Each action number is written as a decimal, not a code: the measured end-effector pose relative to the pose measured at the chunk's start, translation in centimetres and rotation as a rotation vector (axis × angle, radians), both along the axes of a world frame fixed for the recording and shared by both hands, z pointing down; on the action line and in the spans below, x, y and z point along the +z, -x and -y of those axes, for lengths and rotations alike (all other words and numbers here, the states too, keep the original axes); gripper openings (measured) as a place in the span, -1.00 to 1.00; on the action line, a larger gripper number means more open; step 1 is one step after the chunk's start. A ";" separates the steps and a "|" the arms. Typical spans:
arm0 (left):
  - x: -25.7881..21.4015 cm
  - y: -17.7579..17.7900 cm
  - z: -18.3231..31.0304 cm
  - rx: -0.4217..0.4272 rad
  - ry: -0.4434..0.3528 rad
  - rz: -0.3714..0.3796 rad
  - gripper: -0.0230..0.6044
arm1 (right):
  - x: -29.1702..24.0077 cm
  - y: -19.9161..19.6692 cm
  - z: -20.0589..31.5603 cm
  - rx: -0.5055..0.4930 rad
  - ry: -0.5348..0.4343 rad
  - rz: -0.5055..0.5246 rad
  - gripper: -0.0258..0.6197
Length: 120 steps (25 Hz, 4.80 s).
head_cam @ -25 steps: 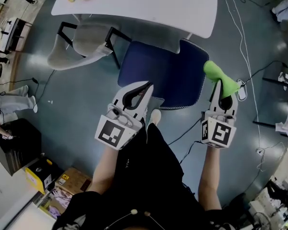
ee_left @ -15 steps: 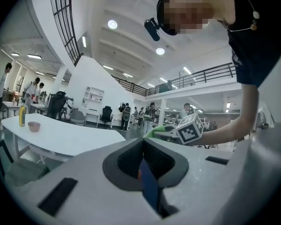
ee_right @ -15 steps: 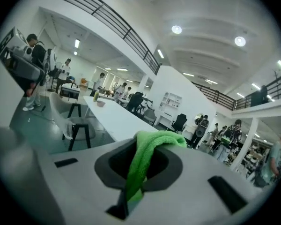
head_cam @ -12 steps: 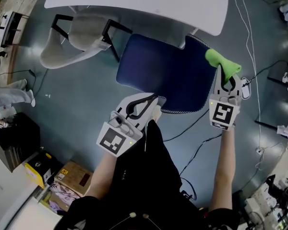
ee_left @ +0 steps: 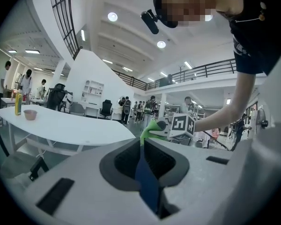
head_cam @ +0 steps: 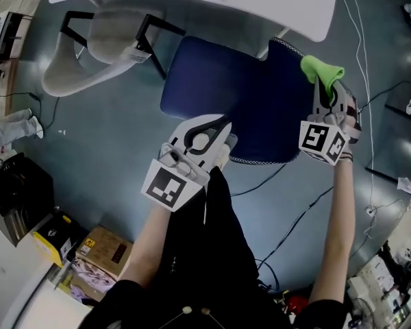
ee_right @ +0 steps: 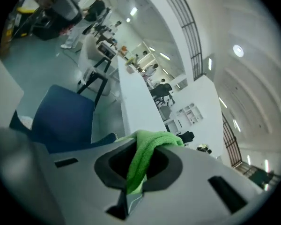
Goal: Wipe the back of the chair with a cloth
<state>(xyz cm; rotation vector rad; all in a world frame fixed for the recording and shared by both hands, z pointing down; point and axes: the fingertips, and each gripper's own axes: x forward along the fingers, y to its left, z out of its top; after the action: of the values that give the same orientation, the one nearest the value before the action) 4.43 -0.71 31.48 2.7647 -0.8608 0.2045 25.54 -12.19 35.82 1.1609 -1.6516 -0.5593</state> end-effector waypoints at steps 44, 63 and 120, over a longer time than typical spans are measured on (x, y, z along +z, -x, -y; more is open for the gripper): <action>2.4 -0.3 -1.4 0.026 0.029 -0.071 -0.51 | 12.6 -0.2 -3.2 -0.260 0.766 -0.756 -0.87; 2.2 0.4 -1.7 0.012 0.038 -0.111 -0.51 | 13.1 3.1 -13.2 -0.417 0.956 -0.814 -0.87; 3.1 3.2 -1.5 -0.038 0.065 -0.106 -0.51 | 7.7 11.4 -5.7 -0.316 0.635 -0.292 -0.86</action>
<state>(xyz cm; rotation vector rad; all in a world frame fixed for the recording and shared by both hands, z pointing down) 1.27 0.81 34.54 2.6704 -0.8627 0.0764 14.10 -6.54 43.51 0.3420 -1.5927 -0.3339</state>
